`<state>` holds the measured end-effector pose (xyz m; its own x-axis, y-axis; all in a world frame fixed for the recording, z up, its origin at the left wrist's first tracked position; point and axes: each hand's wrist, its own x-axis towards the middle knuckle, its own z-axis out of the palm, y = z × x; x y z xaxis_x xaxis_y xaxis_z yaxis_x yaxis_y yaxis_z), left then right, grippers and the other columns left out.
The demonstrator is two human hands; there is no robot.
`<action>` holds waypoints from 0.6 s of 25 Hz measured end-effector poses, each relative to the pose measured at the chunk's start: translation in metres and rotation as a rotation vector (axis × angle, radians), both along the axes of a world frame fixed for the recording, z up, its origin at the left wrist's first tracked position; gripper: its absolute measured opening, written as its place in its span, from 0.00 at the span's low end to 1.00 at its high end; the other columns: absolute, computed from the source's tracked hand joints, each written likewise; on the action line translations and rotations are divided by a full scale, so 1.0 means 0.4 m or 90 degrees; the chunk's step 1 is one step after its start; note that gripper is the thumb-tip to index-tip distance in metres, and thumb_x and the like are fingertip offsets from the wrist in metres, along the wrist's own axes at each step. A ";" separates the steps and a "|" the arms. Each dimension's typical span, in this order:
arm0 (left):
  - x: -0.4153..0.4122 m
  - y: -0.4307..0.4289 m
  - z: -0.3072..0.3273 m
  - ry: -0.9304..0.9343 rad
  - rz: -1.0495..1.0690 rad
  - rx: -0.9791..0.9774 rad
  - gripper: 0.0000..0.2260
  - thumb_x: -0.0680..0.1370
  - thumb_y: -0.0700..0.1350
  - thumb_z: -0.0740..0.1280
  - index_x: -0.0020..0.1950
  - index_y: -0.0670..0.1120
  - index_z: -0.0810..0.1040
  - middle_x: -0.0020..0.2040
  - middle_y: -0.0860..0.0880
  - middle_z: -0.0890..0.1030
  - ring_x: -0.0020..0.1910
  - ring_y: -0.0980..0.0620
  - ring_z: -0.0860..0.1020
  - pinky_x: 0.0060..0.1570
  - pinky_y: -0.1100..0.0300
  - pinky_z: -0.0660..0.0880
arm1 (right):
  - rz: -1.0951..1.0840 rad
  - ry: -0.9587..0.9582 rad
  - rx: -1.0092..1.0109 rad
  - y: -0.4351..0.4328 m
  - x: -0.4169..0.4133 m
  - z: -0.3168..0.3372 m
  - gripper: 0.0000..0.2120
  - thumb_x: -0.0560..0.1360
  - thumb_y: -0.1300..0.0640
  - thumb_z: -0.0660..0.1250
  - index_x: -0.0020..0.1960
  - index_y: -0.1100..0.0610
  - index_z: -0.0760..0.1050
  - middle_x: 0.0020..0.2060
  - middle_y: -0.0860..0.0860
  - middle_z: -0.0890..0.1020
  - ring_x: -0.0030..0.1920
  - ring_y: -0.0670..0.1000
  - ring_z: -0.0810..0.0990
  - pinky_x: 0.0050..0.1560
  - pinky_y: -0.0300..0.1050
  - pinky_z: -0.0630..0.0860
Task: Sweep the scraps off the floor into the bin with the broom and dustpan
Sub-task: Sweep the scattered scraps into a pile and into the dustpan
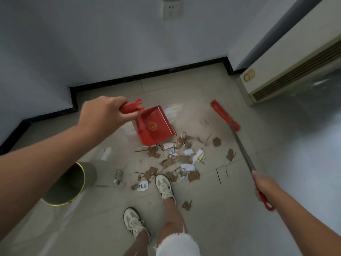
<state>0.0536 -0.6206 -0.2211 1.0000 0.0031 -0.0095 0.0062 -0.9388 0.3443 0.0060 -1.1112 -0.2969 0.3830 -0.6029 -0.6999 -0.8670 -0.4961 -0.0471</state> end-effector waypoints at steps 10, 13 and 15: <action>-0.222 0.099 -0.050 0.026 -0.029 0.024 0.27 0.72 0.74 0.56 0.38 0.51 0.74 0.27 0.52 0.72 0.23 0.52 0.72 0.23 0.54 0.73 | 0.155 0.243 0.070 0.151 -0.067 -0.157 0.14 0.77 0.62 0.52 0.41 0.70 0.70 0.10 0.57 0.69 0.09 0.53 0.67 0.16 0.36 0.70; -0.266 0.059 0.015 -0.008 -0.025 0.043 0.24 0.71 0.71 0.57 0.31 0.51 0.69 0.23 0.51 0.68 0.21 0.51 0.69 0.21 0.58 0.70 | 0.187 0.255 0.053 0.233 -0.201 -0.114 0.16 0.78 0.58 0.52 0.56 0.68 0.71 0.18 0.59 0.72 0.16 0.52 0.70 0.22 0.39 0.72; -0.307 0.053 0.054 -0.012 -0.019 0.044 0.24 0.70 0.70 0.56 0.31 0.51 0.70 0.22 0.52 0.69 0.20 0.52 0.68 0.21 0.63 0.67 | 0.185 0.247 0.062 0.272 -0.284 -0.079 0.19 0.79 0.51 0.52 0.56 0.65 0.72 0.23 0.58 0.72 0.21 0.51 0.69 0.26 0.37 0.69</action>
<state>-0.0692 -0.5992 -0.1996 0.9996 -0.0263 0.0090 -0.0278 -0.9599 0.2791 -0.1077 -1.0023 -0.3283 0.2266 -0.4347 -0.8716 -0.6558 -0.7297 0.1934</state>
